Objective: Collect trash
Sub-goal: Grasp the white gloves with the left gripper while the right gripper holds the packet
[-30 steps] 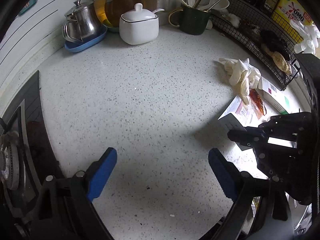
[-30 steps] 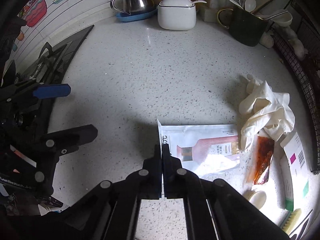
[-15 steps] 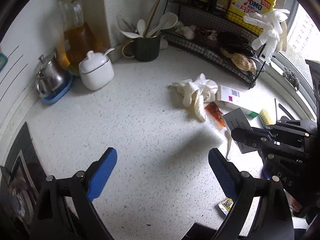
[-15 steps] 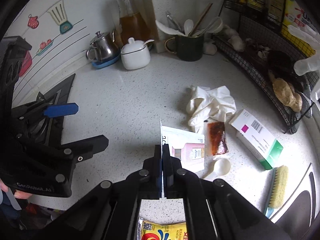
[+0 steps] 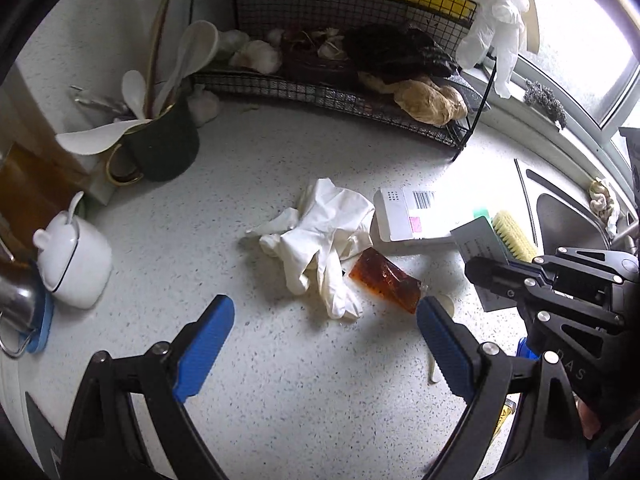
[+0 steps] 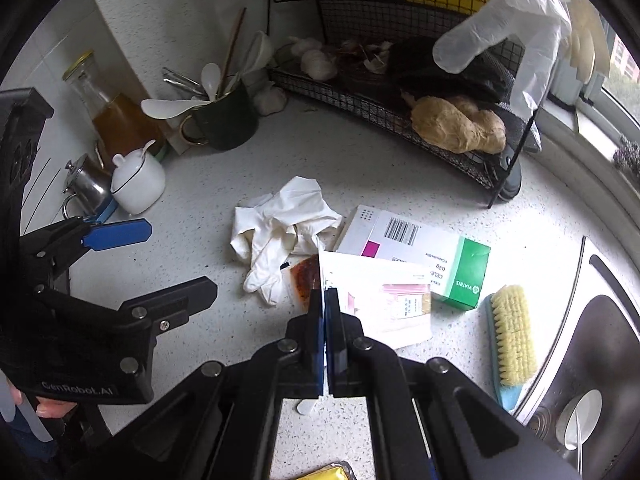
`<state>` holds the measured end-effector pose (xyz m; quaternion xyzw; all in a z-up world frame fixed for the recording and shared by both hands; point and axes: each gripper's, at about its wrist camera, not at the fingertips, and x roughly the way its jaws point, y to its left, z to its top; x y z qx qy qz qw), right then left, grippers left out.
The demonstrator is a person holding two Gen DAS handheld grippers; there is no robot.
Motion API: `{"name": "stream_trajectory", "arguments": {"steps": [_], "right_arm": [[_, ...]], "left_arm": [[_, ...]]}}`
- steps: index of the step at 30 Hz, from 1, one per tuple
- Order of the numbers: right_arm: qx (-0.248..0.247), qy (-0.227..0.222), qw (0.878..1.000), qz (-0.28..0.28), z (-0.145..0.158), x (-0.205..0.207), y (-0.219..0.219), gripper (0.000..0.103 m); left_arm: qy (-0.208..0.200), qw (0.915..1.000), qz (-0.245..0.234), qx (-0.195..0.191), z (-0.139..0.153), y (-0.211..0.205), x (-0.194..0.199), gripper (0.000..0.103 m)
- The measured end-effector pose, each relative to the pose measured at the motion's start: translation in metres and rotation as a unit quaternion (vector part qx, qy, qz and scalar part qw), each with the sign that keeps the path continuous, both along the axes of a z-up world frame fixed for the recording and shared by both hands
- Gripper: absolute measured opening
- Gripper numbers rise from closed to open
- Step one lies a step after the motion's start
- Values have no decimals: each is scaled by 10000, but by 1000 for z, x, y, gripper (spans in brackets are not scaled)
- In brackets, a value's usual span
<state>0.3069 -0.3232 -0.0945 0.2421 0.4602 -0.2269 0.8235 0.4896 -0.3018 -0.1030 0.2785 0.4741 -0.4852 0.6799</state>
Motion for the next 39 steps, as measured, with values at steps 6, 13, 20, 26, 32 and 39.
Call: {"name": "stream_trajectory", "arguments": {"steps": [6, 13, 20, 26, 32, 39], "right_arm": [[353, 217, 9985, -355, -17, 12, -18, 0], [647, 473, 9954, -526, -44, 34, -28, 0], [626, 461, 9957, -495, -48, 49, -38, 1], [734, 472, 9951, -456, -50, 47, -37, 1], [634, 419, 9968, -250, -39, 39, -24, 1], [399, 97, 9990, 151, -10, 23, 0, 1]], "left_arm": [[276, 9964, -629, 497, -31, -31, 20, 91], [297, 9922, -998, 682, -59, -55, 41, 91], [489, 9897, -1094, 787, -81, -69, 62, 91], [208, 9865, -1434, 757, -74, -66, 44, 34], [200, 9889, -1321, 655, -57, -40, 17, 13], [212, 9977, -571, 300, -18, 1, -3, 12]]}}
